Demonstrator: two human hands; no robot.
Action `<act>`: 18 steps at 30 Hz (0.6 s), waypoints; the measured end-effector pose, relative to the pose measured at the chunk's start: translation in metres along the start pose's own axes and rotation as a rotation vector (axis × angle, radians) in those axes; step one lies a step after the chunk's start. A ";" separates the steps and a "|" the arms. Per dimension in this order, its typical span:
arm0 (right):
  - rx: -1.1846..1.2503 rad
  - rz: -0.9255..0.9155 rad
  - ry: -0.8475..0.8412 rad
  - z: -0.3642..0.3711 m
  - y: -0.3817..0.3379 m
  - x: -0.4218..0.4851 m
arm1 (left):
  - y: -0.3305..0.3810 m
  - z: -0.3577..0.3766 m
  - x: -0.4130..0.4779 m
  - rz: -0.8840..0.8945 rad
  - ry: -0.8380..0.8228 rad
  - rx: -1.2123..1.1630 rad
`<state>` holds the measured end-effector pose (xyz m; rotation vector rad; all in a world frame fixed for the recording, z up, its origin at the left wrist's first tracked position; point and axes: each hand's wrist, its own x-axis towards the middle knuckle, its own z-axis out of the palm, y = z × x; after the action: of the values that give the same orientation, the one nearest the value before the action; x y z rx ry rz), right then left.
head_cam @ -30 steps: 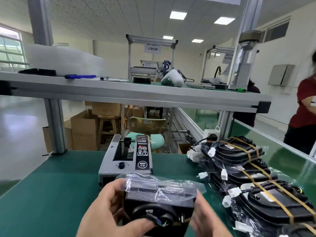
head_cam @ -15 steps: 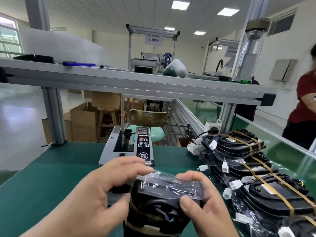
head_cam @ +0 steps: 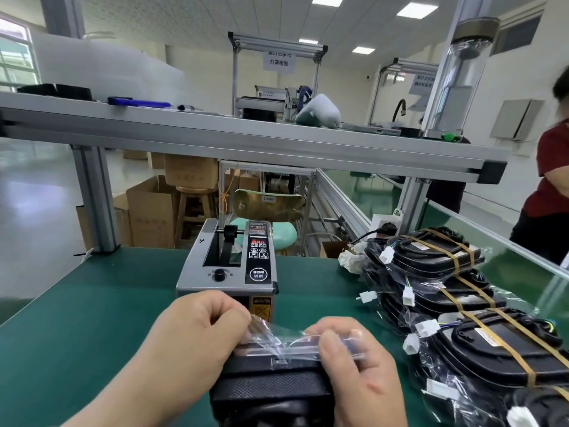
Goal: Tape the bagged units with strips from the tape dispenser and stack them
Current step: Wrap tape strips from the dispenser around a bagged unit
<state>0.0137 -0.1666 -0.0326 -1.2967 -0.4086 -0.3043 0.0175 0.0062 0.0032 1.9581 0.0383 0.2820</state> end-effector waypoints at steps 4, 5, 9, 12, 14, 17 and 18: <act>0.143 0.130 0.138 0.002 -0.002 0.003 | 0.004 0.004 0.002 -0.104 0.014 -0.072; 0.150 0.139 0.157 0.004 -0.005 0.002 | 0.004 0.003 0.000 -0.090 0.019 -0.029; 0.098 0.116 0.169 0.009 -0.005 0.001 | 0.019 -0.010 -0.006 0.426 0.119 0.164; 0.182 0.185 0.168 0.005 -0.010 -0.001 | 0.020 0.004 -0.006 0.367 -0.217 0.424; 0.176 0.221 0.014 -0.004 -0.015 0.000 | 0.005 0.013 -0.003 0.317 -0.295 0.405; 0.067 0.142 -0.061 -0.013 -0.016 -0.002 | 0.001 0.016 0.007 0.290 -0.493 0.749; -0.008 0.026 -0.022 -0.017 -0.017 -0.002 | 0.003 0.017 0.015 0.218 -0.531 0.850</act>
<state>0.0065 -0.1871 -0.0226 -1.3134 -0.4091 -0.2700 0.0352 -0.0082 0.0027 2.8291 -0.4735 -0.1606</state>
